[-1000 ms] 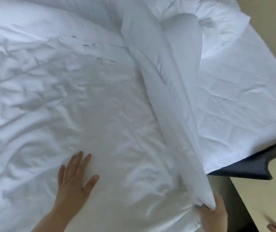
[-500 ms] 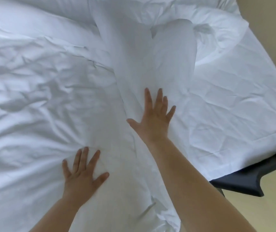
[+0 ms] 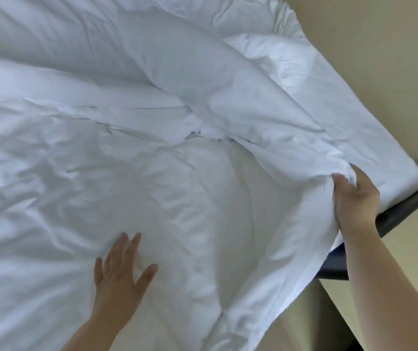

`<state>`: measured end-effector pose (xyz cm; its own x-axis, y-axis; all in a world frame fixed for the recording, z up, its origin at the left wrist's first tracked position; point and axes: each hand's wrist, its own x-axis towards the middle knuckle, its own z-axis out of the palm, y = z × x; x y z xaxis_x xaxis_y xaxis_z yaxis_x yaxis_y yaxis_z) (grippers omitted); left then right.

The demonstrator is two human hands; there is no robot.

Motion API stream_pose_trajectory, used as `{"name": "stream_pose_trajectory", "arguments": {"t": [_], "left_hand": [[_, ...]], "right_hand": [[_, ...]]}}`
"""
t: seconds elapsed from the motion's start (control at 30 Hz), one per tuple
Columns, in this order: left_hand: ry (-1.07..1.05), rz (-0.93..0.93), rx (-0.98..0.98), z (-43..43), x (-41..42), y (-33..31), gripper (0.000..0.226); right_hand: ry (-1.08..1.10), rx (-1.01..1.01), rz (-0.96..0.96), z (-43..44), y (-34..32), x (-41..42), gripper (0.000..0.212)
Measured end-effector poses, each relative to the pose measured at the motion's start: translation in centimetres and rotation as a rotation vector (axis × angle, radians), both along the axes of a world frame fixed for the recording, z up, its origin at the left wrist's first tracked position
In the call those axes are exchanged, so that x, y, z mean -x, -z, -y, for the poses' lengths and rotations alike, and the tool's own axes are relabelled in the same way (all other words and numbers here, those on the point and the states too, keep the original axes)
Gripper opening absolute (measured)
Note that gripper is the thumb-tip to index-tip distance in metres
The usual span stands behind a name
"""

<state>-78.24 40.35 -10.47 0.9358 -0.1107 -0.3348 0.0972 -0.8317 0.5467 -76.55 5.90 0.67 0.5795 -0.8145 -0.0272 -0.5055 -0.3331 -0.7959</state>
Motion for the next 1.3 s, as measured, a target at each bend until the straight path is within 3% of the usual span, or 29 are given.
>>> {"name": "stream_pose_trajectory", "arguments": {"t": [0.1, 0.13, 0.27, 0.37, 0.43, 0.5, 0.57, 0.67, 0.73, 0.8, 0.9, 0.97, 1.03, 1.13, 1.2, 1.27, 1.3], "left_hand": [[0.022, 0.057, 0.226, 4.5, -3.8, -4.2, 0.105], [0.002, 0.085, 0.301, 6.4, -5.1, -5.3, 0.102], [-0.154, 0.08, 0.58, 14.7, -10.4, -8.5, 0.077], [-0.262, 0.013, 0.773, 22.2, -14.2, -9.7, 0.07], [-0.263, -0.024, 0.772, 26.9, -15.9, -10.5, 0.067], [-0.21, -0.074, 0.694, 31.2, -16.8, -10.9, 0.061], [-0.13, -0.112, 0.644, 35.3, -16.9, -11.7, 0.058], [0.061, -0.202, 0.642, 40.1, -16.3, -12.9, 0.051], [0.251, -0.251, 0.593, 41.4, -15.8, -13.6, 0.043], [0.372, -0.184, 0.532, 41.4, -16.1, -13.9, 0.034], [0.384, 0.05, 0.563, 40.1, -16.5, -14.6, 0.028], [0.276, 0.304, 0.56, 38.6, -16.8, -15.1, 0.036], [0.169, 0.431, 0.517, 37.5, -17.5, -14.3, 0.049], [0.174, 0.275, 0.325, 38.0, -18.0, -11.9, 0.065], [0.327, 0.06, 0.112, 39.4, -17.6, -9.4, 0.078], [0.517, -0.043, -0.1, 40.6, -16.7, -6.5, 0.095], [0.606, -0.07, -0.183, 41.2, -16.1, -5.2, 0.092]], "right_hand": [[0.106, -0.044, -0.461, 3.7, 4.7, 5.5, 0.015], [0.153, -0.128, -0.505, 4.3, 6.0, 6.7, 0.015], [0.162, -0.361, -0.53, 6.4, 8.9, 9.2, 0.032], [0.073, -0.405, -0.403, 8.9, 6.9, 8.5, 0.033], [-0.023, -0.338, -0.251, 10.7, 5.2, 7.6, 0.064], [-0.221, -0.079, -0.099, 11.8, 3.3, 5.5, 0.079], [-0.425, 0.207, -0.082, 12.8, 2.3, 1.9, 0.092], [-0.495, 0.526, -0.218, 13.6, 2.0, -5.3, 0.098], [-0.578, 0.485, -0.464, 14.6, 1.7, -9.2, 0.081], [-0.614, 0.189, -0.475, 16.7, 2.2, -11.2, 0.052], [-0.359, -0.136, -0.062, 20.4, 0.3, -11.3, 0.017], [-0.107, -0.204, 0.119, 24.7, -1.0, -10.4, 0.021], [0.066, -0.272, 0.143, 28.8, -2.3, -8.5, 0.029], [0.285, -0.364, -0.013, 34.9, -3.0, -3.7, 0.039], [0.436, -0.441, -0.068, 38.3, -2.9, 1.3, 0.042], [0.523, -0.462, -0.13, 40.0, -2.8, 5.3, 0.037], [0.562, -0.445, -0.208, 40.1, -3.0, 6.4, 0.029]]}}
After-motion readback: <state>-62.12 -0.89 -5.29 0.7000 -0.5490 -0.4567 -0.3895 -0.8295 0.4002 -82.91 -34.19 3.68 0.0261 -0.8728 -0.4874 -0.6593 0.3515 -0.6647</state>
